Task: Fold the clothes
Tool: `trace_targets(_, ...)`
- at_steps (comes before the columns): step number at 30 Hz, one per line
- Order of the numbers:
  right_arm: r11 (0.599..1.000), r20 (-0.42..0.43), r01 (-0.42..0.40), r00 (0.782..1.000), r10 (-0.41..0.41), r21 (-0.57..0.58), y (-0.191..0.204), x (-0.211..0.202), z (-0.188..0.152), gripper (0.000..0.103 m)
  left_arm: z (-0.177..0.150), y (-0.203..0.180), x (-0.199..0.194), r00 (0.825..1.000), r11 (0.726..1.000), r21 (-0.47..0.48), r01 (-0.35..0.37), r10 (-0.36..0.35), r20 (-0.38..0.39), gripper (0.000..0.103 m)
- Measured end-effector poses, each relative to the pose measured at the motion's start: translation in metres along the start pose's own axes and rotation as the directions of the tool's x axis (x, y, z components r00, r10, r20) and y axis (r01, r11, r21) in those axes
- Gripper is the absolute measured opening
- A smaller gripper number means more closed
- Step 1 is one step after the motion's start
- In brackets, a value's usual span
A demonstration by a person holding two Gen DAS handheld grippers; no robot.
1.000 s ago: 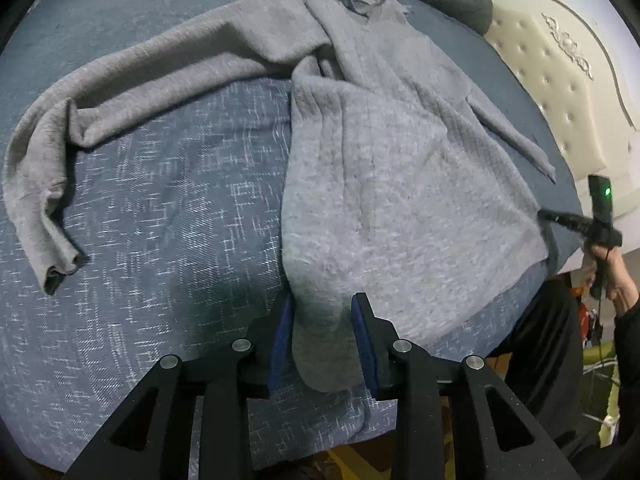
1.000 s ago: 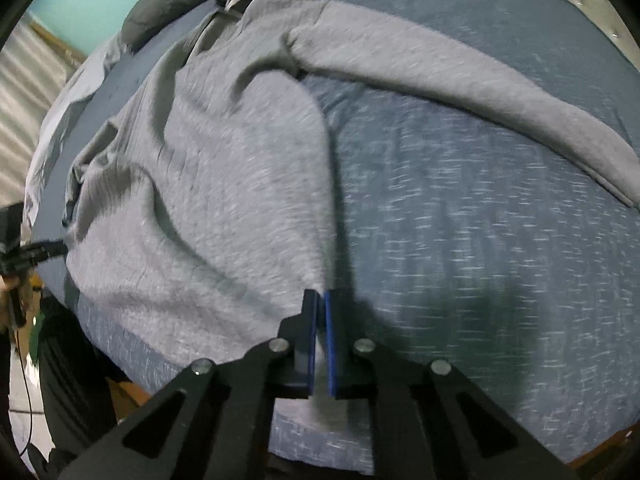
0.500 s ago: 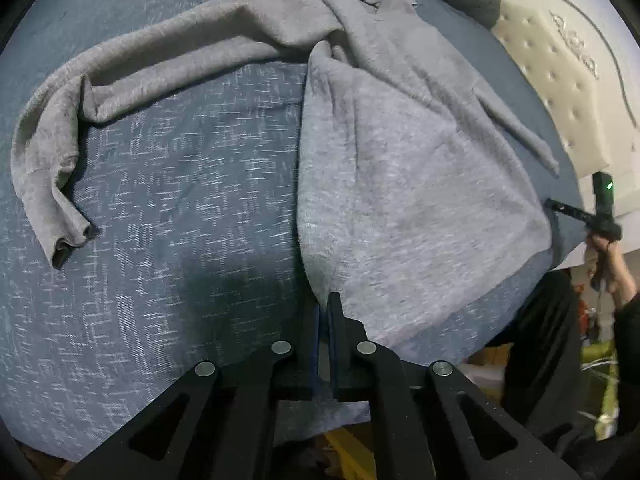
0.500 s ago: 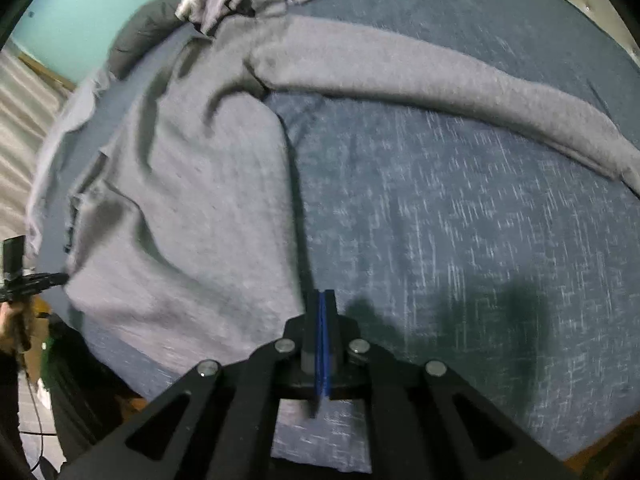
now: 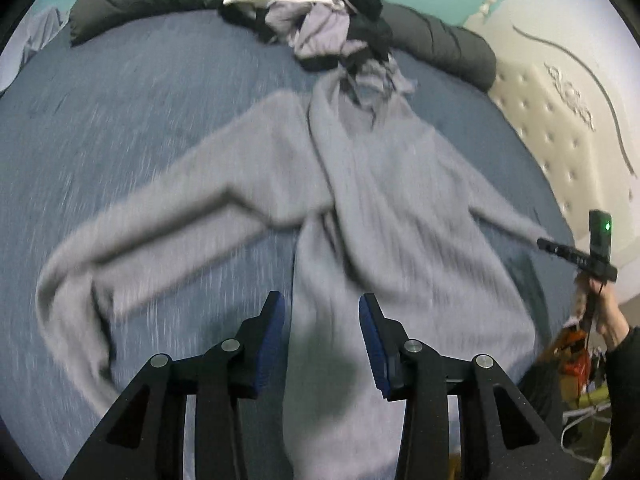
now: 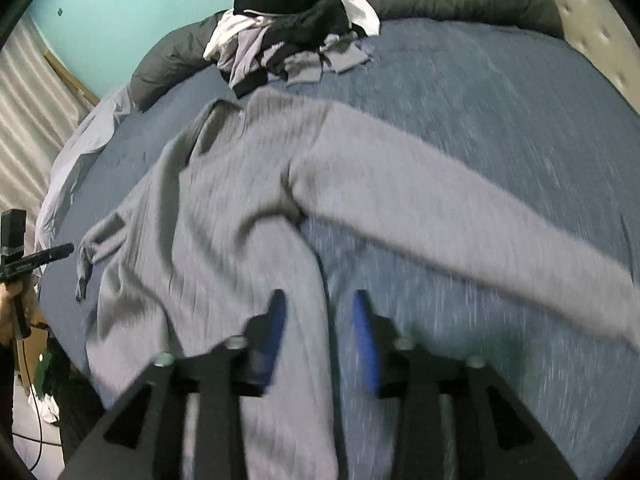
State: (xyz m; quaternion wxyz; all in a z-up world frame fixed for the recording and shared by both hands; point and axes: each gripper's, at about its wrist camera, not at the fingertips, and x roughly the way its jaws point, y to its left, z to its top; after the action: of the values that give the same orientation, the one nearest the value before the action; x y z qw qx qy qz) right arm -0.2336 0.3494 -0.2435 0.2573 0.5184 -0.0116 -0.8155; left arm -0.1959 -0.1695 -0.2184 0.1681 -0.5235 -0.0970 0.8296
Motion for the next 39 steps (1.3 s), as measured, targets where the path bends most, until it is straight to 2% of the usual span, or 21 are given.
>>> trace_targets(4,1.0,0.016,0.005,1.0,-0.005,-0.015,0.002,0.025,0.045,0.047,0.048,0.008,0.027,1.0,1.0,-0.003,0.001,-0.001,0.025,0.043)
trace_targets(7,0.999,0.04,0.012,0.999,-0.011,-0.033,0.004,0.045,0.079,0.053,0.081,0.016,0.058,1.0,1.0,-0.01,-0.003,0.003,0.023,0.048)
trace_targets(11,0.995,0.053,0.019,0.999,-0.014,-0.094,0.015,0.08,0.121,0.054,0.112,0.024,0.092,0.999,1.0,-0.005,-0.023,0.024,0.021,0.049)
trace_targets(14,0.987,0.039,0.037,0.999,-0.032,-0.155,0.025,0.112,0.146,0.057,0.136,0.032,0.113,0.999,0.999,0.001,-0.042,0.042,0.026,0.054)
trace_targets(18,0.977,0.021,0.048,0.999,-0.044,-0.209,0.03,0.152,0.175,0.057,0.16,0.045,0.136,0.998,0.998,0.007,-0.063,0.063,0.023,0.055)
trace_targets(24,0.968,0.025,0.049,0.999,-0.044,-0.248,0.034,0.186,0.2,0.058,0.187,0.053,0.166,0.998,0.997,0.031,-0.069,0.069,0.015,0.055)
trace_targets(33,0.94,-0.008,0.053,0.998,-0.059,-0.337,0.043,0.223,0.217,0.057,0.205,0.051,0.197,0.999,0.996,0.068,-0.05,0.05,0.002,0.054)
trace_targets(34,0.933,-0.005,0.058,0.998,-0.064,-0.354,0.044,0.225,0.218,0.056,0.206,0.051,0.2,0.999,0.997,0.069,-0.045,0.045,-0.002,0.051)
trace_targets(35,0.931,-0.008,0.049,0.998,-0.056,-0.361,0.044,0.226,0.218,0.053,0.207,0.05,0.203,0.999,0.997,0.073,-0.04,0.04,-0.006,0.039)
trace_targets(36,0.929,-0.012,0.041,0.999,-0.049,-0.369,0.044,0.228,0.218,0.045,0.207,0.048,0.206,0.999,0.996,0.08,-0.04,0.041,-0.01,0.028)
trace_targets(37,0.924,-0.014,0.036,0.999,-0.045,-0.38,0.046,0.229,0.217,0.034,0.206,0.047,0.208,0.999,0.995,0.087,-0.043,0.045,-0.015,0.026)
trace_targets(38,0.92,-0.017,0.031,0.999,-0.041,-0.391,0.047,0.229,0.216,0.027,0.206,0.046,0.21,0.999,0.995,0.094,-0.047,0.049,-0.019,0.022)
trace_targets(39,0.914,-0.018,0.026,0.999,-0.036,-0.404,0.049,0.229,0.214,0.013,0.205,0.045,0.212,0.998,0.993,0.102,-0.053,0.055,-0.023,0.014)
